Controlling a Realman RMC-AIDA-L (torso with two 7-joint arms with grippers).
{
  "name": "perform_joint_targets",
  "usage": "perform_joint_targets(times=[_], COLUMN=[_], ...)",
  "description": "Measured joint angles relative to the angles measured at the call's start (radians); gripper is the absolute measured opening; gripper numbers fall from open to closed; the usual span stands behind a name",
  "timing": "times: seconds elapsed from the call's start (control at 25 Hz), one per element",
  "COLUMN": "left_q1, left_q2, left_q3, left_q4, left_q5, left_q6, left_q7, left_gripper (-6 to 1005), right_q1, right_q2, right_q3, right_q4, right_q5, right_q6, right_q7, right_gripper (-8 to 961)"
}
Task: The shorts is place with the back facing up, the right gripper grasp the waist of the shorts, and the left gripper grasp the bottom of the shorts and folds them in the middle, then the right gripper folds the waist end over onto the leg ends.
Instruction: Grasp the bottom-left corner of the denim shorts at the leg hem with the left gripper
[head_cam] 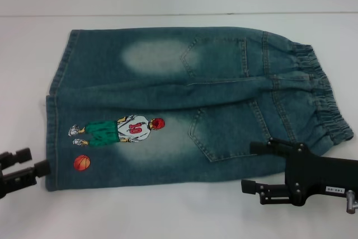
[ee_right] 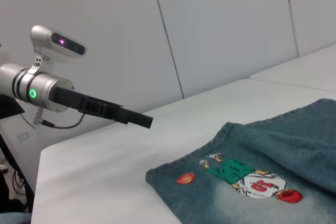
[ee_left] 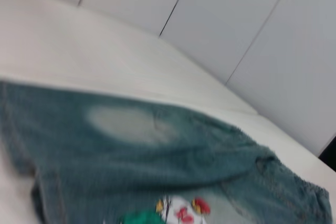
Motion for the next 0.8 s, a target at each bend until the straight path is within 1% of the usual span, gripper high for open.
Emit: perform_joint_targets(times=[0.04,0.16,0.32,0.44,0.64,0.8], left_q1=[-0.006,-0.038,-0.081,-0.101,-0.112,-0.115], left_q2=[0.006,0.013,0.014,0.009,0.007,0.012], left_q3=[0.001,0.005,0.008,0.008,0.011,0.012], left_q4=[0.004,0.008,0.007,0.012,0.015,0.016], left_q5=[0.025,0.1,0.179,0.227,0.252,0.254], left_q6=[0.006,0.008,-0.002,-0.033,-0.075,-0.078], left_q7=[-0.031,-0.102,-0.171,-0.186,-0.231,-0.255], left_gripper=[877,877,877,877,877,877], right_q1=[0.0,0.0,0.0,-0.002,-0.008,-0.009], right_q2=[0.0,0.0,0.0,0.0,-0.001,-0.001], right_q3=[0.0,0.0,0.0,0.0,0.0,0.0], right_q4=[0.0,0.0,0.0,0.0,-0.001,0.0], right_q5=[-0.001,-0.002,-0.003,-0.003,-0.003,-0.002], right_q6=[0.001,0.008,0.013,0.013,0.013,0.013], right_q7=[0.0,0.0,0.0,0.0,0.0,0.0], right_gripper=[941,940,940,939,938,938])
